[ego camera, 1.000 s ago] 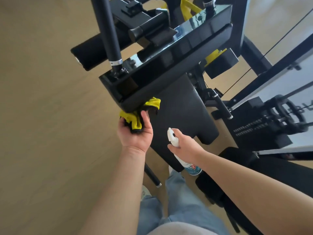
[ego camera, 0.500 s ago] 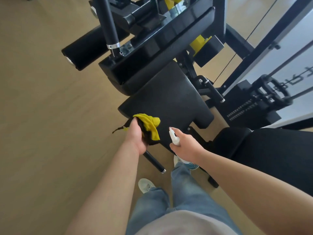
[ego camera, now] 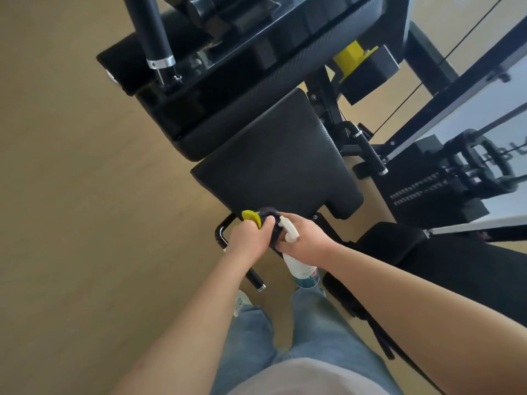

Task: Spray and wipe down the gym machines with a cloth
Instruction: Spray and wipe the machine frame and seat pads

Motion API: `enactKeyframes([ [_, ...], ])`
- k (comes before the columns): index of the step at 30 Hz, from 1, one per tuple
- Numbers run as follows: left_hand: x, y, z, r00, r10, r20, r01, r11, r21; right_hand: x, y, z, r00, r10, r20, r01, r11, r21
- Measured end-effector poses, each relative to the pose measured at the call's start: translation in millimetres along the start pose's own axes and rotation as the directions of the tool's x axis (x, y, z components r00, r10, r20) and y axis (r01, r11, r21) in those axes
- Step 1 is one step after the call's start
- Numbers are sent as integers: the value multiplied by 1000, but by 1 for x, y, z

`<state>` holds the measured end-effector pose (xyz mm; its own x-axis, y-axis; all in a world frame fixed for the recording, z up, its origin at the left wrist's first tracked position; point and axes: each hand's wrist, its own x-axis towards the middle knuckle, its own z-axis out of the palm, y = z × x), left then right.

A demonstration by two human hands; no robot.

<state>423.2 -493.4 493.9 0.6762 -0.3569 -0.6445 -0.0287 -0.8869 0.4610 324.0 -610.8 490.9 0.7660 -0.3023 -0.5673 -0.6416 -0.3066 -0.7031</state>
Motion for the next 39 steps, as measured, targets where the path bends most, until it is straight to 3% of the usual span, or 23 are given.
enactKeyframes([
  [2, 5, 3, 5, 999, 35, -1, -35, 999, -32, 7, 5, -9, 997, -30, 73, 31, 999, -13],
  [5, 11, 6, 7, 997, 79, -17, -80, 991, -106, 22, 14, -21, 988, 50, 144, -32, 991, -129],
  [7, 15, 4, 7, 998, 61, 9, -57, 964, -258, 31, 24, -25, 986, 89, 142, -70, 989, -133],
  [9, 18, 5, 5, 994, 40, 102, 14, 878, -478, 35, 33, -29, 986, 105, 128, -91, 990, -111],
  [11, 19, 11, 4, 973, 38, 229, 109, 798, -593, 39, 41, -37, 989, 96, 111, -87, 993, -82],
  [13, 23, 19, 1, 945, 95, 313, 111, 807, -580, 44, 46, -48, 992, 66, 108, -62, 998, -32],
  [19, 60, 36, -9, 873, 244, 422, -124, 948, -292, 72, 62, -71, 961, 90, 263, -93, 996, -3],
  [23, 85, 45, -9, 890, 286, 356, -175, 934, -313, 81, 63, -78, 970, 92, 226, -140, 968, 207],
  [25, 98, 40, -5, 918, 291, 269, -138, 871, -471, 87, 65, -78, 964, 85, 253, -146, 962, 232],
  [28, 106, 27, 12, 932, 267, 245, -4, 684, -730, 94, 66, -77, 954, 44, 298, -123, 960, 253],
  [32, 105, 10, 54, 914, 216, 343, 127, 651, -748, 104, 65, -78, 943, 48, 330, -211, 853, 478],
  [35, 104, 5, 81, 904, 93, 418, 325, 486, -811, 113, 67, -73, 940, 57, 337, -258, 767, 588],
  [39, 116, 13, 99, 929, 69, 365, 291, 476, -830, 131, 79, -61, 959, 190, 209, -280, 745, 606],
])
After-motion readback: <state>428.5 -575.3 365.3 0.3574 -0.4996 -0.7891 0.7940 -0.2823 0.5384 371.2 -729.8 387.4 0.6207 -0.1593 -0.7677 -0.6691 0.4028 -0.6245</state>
